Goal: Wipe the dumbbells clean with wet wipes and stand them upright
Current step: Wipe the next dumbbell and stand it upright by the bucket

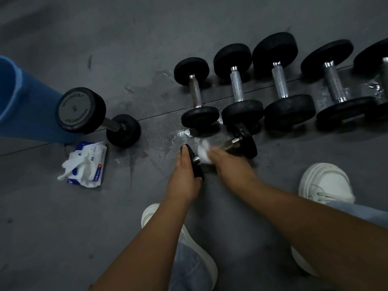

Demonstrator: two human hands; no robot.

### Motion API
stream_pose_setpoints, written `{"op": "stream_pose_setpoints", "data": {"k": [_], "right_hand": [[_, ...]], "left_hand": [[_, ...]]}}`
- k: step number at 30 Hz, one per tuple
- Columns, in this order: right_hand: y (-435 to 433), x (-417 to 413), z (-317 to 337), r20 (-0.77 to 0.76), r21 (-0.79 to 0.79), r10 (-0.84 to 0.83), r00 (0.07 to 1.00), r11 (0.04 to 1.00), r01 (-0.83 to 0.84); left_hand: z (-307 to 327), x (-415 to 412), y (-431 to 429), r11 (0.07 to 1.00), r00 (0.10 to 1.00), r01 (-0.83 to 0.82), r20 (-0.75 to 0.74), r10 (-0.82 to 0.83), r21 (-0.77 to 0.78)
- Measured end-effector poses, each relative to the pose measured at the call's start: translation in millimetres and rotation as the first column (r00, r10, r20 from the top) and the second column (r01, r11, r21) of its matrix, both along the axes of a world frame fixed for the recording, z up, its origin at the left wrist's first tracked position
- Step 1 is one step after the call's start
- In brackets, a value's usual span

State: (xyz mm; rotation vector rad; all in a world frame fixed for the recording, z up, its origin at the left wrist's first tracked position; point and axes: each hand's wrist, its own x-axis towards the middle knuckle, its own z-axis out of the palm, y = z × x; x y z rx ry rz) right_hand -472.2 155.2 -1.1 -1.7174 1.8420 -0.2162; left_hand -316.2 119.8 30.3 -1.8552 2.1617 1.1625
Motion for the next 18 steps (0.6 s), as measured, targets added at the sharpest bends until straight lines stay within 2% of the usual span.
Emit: {"op": "stream_pose_setpoints", "data": {"k": [1,2,3,4,5,6,7,8,9,10,11,13,15,18], "right_hand": [[0.1,0.2,0.5,0.028,-0.035,0.029,0.999,0.999,-0.028],[-0.1,-0.6,0.1,0.09,-0.064,-0.025,0.996,0.997,0.031],[0.9,0.9,-3.7,0.169,-0.068,-0.155,0.973,0.983,0.168],[3.3,5.4,-5.6,0.243,-0.009,-0.336,0.91,0.937,0.348],[6.4,12.0,-10.4,0.33,0.157,-0.556,0.763,0.829,0.536],[8.0,20.4,-10.7,0.403,0.429,-0.777,0.484,0.627,0.65],[6.1,28.2,-8.4,0.412,0.704,-0.904,0.116,0.397,0.589],[1.3,32.0,-6.0,0.357,0.861,-0.911,-0.209,0.234,0.451],[-5.5,30.6,-7.8,0.307,0.92,-0.861,-0.406,0.159,0.36],[-12.8,25.7,-10.2,0.284,0.94,-0.817,-0.501,0.135,0.312],[-18.0,22.9,-8.5,0.284,0.947,-0.798,-0.531,0.147,0.287],[-15.6,24.7,-3.4,0.297,0.943,-0.807,-0.51,0.163,0.292],[-8.8,28.8,-4.6,0.294,0.934,-0.823,-0.486,0.14,0.328],[-21.6,25.5,-3.8,0.277,0.94,-0.8,-0.532,0.112,0.321]], "left_hand": [[-0.5,0.3,0.3,1.0,1.0,-0.007,-0.005,0.007,0.005],[-1.2,0.7,0.3,1.0,1.0,-0.01,-0.005,0.01,0.004],[-1.2,0.7,-0.1,1.0,1.0,-0.008,-0.001,0.008,-0.001],[-0.9,0.6,-0.3,1.0,1.0,-0.004,0.003,0.004,-0.006],[-0.9,0.4,-0.2,1.0,1.0,-0.002,0.004,0.002,-0.007],[-0.4,0.3,0.0,1.0,1.0,-0.002,0.005,0.002,-0.007],[-0.4,0.4,0.2,1.0,1.0,-0.002,0.006,0.002,-0.007],[-0.6,0.8,0.7,1.0,1.0,0.001,0.009,-0.001,-0.007],[-1.0,0.9,0.8,1.0,1.0,0.005,0.011,-0.005,-0.01],[-1.5,0.8,0.5,1.0,1.0,0.006,0.013,-0.006,-0.014],[-1.9,0.7,0.3,1.0,1.0,0.004,0.017,-0.004,-0.018],[-2.3,0.4,1.3,1.0,1.0,-0.001,0.023,0.001,-0.018],[-1.9,-0.3,2.0,1.0,1.0,-0.004,0.027,0.005,-0.015],[-2.5,0.0,2.7,1.0,1.0,-0.009,0.025,0.009,-0.012]]}}
